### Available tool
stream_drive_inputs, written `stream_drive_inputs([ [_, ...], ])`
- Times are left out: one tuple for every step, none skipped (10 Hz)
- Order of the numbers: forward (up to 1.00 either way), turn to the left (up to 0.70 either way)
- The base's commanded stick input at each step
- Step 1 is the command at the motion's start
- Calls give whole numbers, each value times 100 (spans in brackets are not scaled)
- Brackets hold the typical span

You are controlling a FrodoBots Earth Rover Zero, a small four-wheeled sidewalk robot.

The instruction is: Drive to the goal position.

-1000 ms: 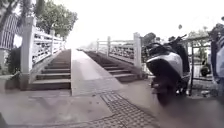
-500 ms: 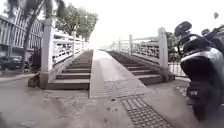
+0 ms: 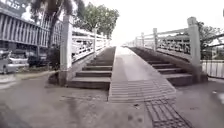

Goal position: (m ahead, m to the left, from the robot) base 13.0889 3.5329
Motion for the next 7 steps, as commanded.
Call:
stream_drive_inputs([
  [45,9],
  [45,0],
  [45,0],
  [45,0],
  [45,0],
  [45,0],
  [45,0],
])
